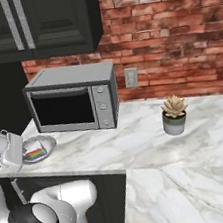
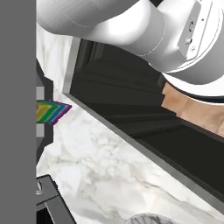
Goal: Take the baked cake out of the oven and place it on the plate for cooling. Then close the oven door.
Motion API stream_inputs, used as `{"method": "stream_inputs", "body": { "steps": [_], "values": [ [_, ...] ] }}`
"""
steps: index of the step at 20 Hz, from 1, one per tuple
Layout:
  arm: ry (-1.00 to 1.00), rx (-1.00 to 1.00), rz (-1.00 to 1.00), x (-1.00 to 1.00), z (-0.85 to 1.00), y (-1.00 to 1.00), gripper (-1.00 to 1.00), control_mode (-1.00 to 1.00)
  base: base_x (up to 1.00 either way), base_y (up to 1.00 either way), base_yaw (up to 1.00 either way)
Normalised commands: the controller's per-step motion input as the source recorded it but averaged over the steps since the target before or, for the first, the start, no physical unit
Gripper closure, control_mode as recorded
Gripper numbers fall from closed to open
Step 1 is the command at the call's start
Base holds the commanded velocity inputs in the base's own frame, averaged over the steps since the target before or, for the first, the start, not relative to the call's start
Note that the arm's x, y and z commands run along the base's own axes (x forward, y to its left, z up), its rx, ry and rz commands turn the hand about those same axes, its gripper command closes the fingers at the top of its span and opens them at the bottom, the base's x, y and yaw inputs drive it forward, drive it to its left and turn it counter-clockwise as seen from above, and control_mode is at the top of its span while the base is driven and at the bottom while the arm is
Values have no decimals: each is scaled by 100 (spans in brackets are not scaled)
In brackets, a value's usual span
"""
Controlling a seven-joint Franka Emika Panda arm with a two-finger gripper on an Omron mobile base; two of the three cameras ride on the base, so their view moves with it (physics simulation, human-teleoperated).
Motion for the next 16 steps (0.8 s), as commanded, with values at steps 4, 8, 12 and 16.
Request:
{"method": "stream_inputs", "body": {
  "steps": [4, 8, 12, 16],
  "values": [
    [0, 0, 0, 0, 0, 0, 100, 100, 22, -16, 2],
    [0, 0, 0, 0, 0, 0, 100, 100, 25, -15, 2],
    [0, 14, 3, 20, 0, 0, 100, -100, 13, -3, 2],
    [2, 33, 15, 72, 0, -16, 100, -100, 0, 0, 0]
  ]
}}
